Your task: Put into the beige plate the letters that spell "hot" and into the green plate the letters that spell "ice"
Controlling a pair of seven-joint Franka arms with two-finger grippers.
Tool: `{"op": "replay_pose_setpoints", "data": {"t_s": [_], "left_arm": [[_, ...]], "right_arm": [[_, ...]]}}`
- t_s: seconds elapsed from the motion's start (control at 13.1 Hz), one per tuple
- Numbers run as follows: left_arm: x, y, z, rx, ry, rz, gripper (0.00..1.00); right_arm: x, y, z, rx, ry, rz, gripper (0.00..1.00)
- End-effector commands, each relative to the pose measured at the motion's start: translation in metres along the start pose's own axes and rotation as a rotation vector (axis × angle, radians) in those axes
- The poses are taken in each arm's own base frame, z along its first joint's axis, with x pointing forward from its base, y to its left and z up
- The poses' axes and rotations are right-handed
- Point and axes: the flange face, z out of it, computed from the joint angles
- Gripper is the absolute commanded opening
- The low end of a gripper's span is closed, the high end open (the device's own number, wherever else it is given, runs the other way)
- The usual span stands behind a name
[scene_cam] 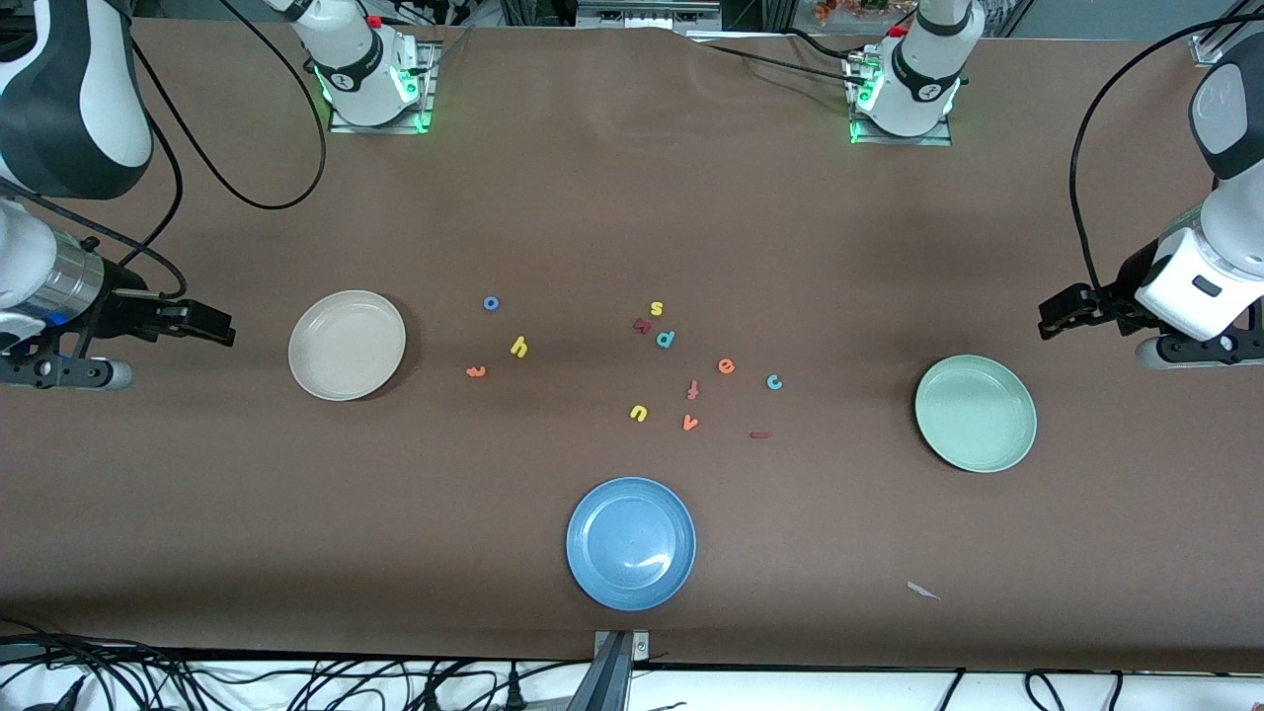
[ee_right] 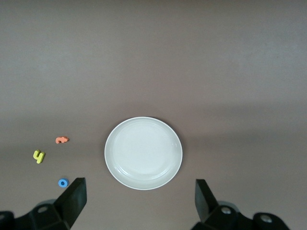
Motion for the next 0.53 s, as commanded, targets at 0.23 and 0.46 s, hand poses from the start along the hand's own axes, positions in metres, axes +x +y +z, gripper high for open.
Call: {"op": "replay_pose_setpoints", "data": {"t_s": [0.23,0.46], "left_arm": [[0.0004,-0.0012,-0.0036,0.015,0.013,0.021,1.0],[0.0004,-0.0012,-0.0036,0.015,0.013,0.021,1.0]], "right_arm": [[-0.0067,-0.002,-0.0109,-0.01,-0.01,-0.016,1.0],[-0.0081,-0.0013,-0.0096,-0.008,-0.016,-0.008,1.0]]}}
